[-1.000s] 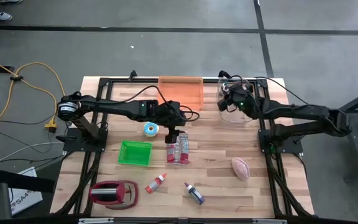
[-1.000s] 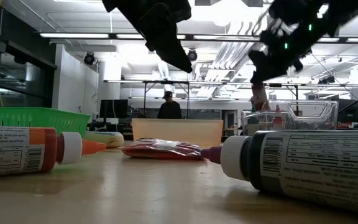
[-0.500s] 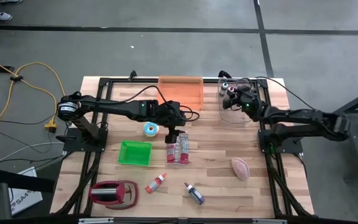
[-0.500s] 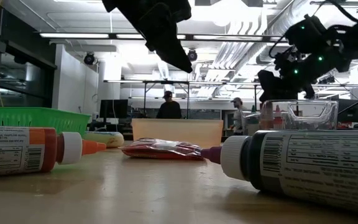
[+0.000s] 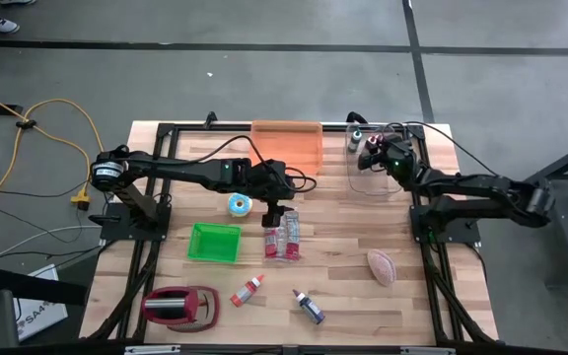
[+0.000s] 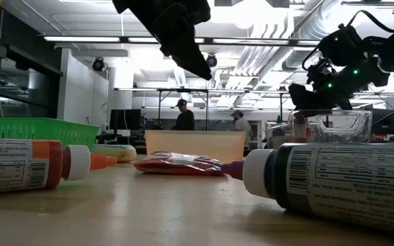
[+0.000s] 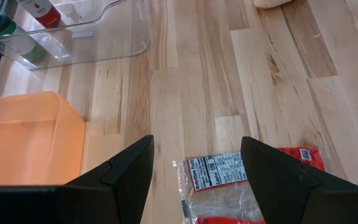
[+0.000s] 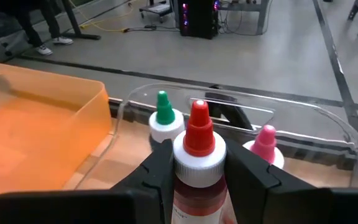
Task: Pick & Place Food Item
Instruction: Put the red food coloring bottle into the transparent bin, then put the orange food coloring bottle into the transparent bin
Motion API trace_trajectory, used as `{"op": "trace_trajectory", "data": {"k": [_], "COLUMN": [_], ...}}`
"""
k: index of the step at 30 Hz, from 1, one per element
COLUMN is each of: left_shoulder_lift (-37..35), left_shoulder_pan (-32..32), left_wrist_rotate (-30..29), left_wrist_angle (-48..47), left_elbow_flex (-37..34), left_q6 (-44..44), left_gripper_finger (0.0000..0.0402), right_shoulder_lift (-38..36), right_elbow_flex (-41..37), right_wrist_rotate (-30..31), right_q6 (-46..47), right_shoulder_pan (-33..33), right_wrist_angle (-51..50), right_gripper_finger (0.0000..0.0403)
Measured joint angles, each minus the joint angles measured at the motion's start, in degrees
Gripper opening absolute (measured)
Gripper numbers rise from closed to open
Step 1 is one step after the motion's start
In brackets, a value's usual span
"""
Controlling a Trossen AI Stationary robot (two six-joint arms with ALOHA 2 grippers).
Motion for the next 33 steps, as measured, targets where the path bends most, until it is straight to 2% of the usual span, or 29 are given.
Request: {"op": "trace_trajectory", "data": {"k": [5,11,33], "left_shoulder_lift": [0.0,0.0,0.0], "left_shoulder_pan": [0.0,0.0,0.0], "left_wrist_rotate": [0.0,0.0,0.0], "left_wrist_angle": [0.0,0.0,0.0], "left_elbow_flex": [0.0,0.0,0.0], "left_q6": [0.0,0.0,0.0], "left_gripper_finger": [0.0235,0.0235,0.0235], "right_shoulder_lift": [0.7,2.8,4.7], "right_elbow_flex": [0.0,0.0,0.0], "right_wrist_rotate": [-2.7,-2.8,-3.0], "right_q6": [0.2,1.1,-2.2], "right_shoulder_pan": [-1.0,-1.1,-1.0], "right_wrist_angle": [0.0,0.9,8.7], "right_gripper_finger": [0.0115,0.0132,0.0118]}}
